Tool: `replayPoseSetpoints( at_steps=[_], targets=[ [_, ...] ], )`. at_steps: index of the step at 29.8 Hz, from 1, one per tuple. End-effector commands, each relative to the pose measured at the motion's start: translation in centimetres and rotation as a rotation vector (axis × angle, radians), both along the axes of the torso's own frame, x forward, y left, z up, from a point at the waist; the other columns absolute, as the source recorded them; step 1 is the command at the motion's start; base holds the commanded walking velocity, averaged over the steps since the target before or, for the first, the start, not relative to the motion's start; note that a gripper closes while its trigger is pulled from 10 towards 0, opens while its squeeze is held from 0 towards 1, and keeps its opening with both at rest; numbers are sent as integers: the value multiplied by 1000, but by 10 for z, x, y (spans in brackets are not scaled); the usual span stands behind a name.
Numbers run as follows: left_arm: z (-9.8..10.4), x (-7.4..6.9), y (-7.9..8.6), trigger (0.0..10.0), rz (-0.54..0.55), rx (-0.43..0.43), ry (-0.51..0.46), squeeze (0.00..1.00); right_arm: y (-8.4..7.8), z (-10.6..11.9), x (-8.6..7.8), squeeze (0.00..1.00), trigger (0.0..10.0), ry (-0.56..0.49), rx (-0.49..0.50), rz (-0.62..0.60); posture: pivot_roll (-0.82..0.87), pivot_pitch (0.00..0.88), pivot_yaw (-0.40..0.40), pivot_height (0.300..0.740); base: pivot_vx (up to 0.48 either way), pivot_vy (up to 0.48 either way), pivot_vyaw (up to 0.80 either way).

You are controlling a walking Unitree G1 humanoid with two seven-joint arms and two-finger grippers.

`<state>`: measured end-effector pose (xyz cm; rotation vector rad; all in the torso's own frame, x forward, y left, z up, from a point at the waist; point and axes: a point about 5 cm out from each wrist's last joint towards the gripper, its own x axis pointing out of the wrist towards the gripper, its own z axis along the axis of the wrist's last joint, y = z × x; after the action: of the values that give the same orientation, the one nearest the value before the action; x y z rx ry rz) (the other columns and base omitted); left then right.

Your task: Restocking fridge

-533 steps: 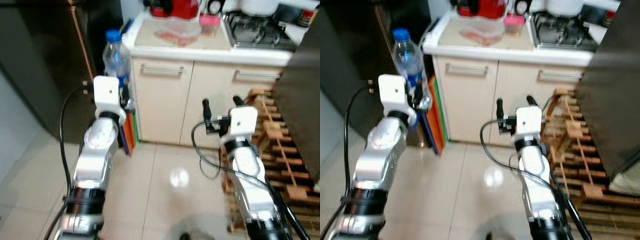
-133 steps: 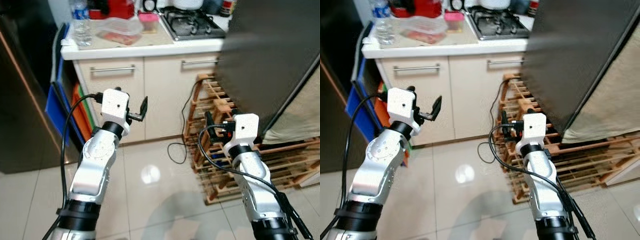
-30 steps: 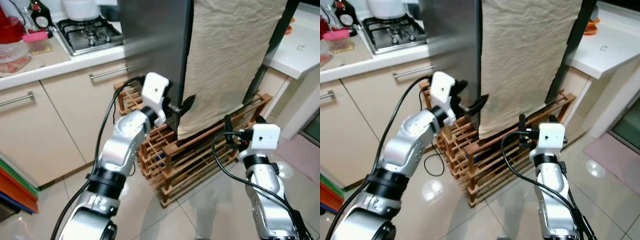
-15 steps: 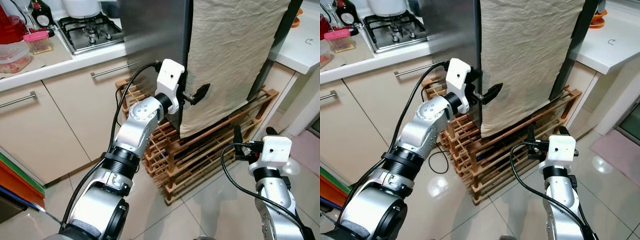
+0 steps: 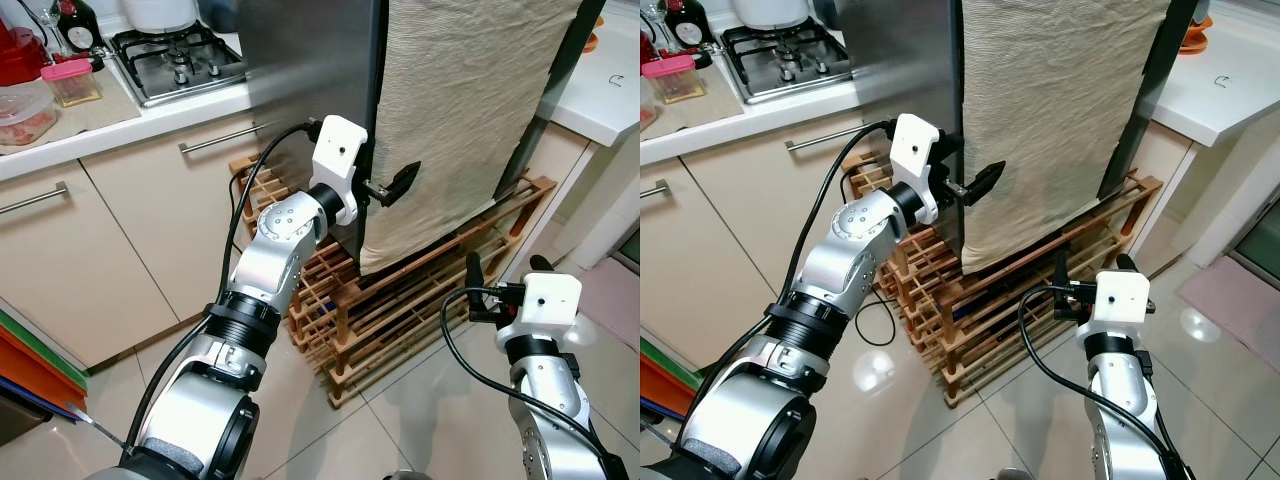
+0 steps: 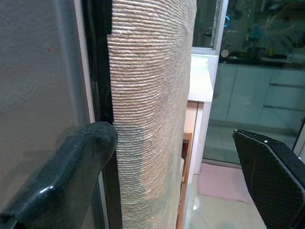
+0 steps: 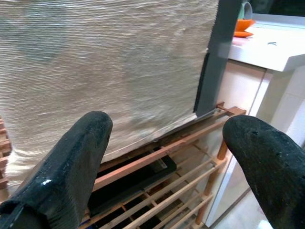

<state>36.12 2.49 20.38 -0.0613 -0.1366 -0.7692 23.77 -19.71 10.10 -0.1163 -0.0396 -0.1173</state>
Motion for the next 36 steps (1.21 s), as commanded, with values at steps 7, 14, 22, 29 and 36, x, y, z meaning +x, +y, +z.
replayPoseSetpoints(
  at_steps=[7, 14, 22, 29, 36],
  targets=[
    [3, 12, 8, 10000, 76, -44, 65, 0, 3, 3, 1, 0, 10000, -7, 1, 10, -169, 24, 51, 740, 0, 0, 0],
    [-6, 14, 1, 10000, 101, 2, 104, 0, 4, 7, 2, 0, 10000, -19, 8, 19, -174, 25, 50, 740, 0, 0, 0],
    [-10, 15, -2, 10000, 121, 48, 99, 0, 4, 8, -1, 0, 10000, -23, 13, 30, -181, 28, 53, 740, 0, 0, 0],
    [-11, 16, 1, 10000, 161, 74, 74, 0, 5, 6, -2, 0, 10000, -16, 15, 30, -174, 21, 52, 740, 0, 0, 0],
    [-8, 18, 6, 10000, 178, 67, 64, 0, 8, 8, 3, 0, 10000, -19, 18, 46, -166, 34, 47, 740, 0, 0, 0]
  ],
)
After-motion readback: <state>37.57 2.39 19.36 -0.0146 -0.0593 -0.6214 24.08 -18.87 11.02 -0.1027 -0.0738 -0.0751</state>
